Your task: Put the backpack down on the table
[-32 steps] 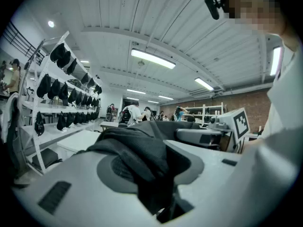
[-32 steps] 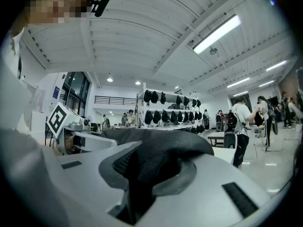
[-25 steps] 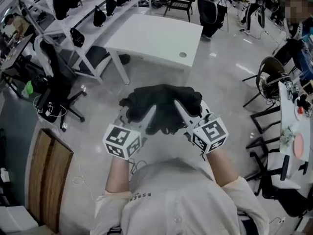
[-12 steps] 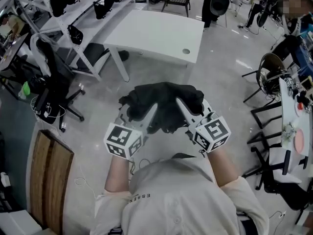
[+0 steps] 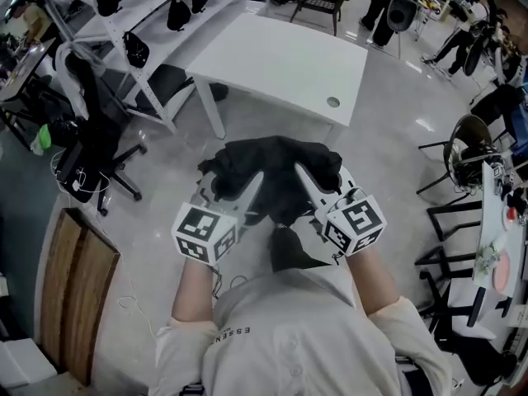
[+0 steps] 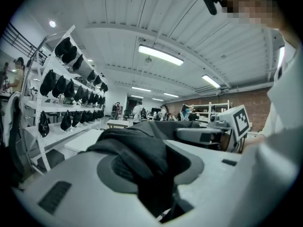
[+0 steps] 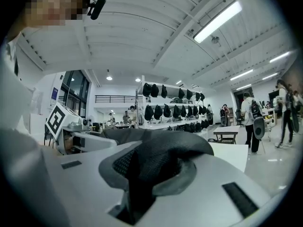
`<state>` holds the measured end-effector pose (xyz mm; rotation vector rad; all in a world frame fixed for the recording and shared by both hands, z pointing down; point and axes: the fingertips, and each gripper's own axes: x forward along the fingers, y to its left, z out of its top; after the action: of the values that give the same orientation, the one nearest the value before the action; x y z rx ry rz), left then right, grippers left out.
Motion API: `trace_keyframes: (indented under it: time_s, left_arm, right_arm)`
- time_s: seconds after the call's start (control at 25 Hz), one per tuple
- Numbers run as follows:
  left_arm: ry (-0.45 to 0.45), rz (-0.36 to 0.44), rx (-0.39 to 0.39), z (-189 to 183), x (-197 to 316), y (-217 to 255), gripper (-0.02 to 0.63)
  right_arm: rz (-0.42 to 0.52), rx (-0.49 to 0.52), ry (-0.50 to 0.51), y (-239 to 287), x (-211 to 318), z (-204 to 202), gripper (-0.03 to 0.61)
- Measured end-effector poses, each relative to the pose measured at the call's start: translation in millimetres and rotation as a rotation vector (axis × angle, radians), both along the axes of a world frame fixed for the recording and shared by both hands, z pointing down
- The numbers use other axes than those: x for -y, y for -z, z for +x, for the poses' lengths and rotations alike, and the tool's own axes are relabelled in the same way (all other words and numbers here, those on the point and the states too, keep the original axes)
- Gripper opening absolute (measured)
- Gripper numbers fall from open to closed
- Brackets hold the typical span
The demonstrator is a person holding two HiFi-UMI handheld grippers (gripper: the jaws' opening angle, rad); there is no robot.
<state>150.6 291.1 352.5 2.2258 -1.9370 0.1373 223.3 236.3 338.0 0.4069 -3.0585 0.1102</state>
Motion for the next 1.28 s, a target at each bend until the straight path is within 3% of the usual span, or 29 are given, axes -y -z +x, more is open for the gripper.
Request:
trace_keyframes:
  time_s: [0.24,0.56,0.88,1.28]
  left_arm:
    - [0.07,-0.005,0.012,-57,77,5,0.158]
    - [0.089,0.04,0.044,-110,193,25,0.158]
    - [0.033,0.061,0.079,-153,298,43,0.158]
    - [-0.107,0.083,0.073,-231,431,47,0.158]
  right_arm:
    - [-0.001,0.008,0.07,5,82,-61,0.091]
    - [0.052,0.046,0.091,25,199,-114,0.091]
    - [0.097,0.048,0.035,43,299,-154,0.094]
    - [0.134,0.038,-0.109,48,421,-225,0.094]
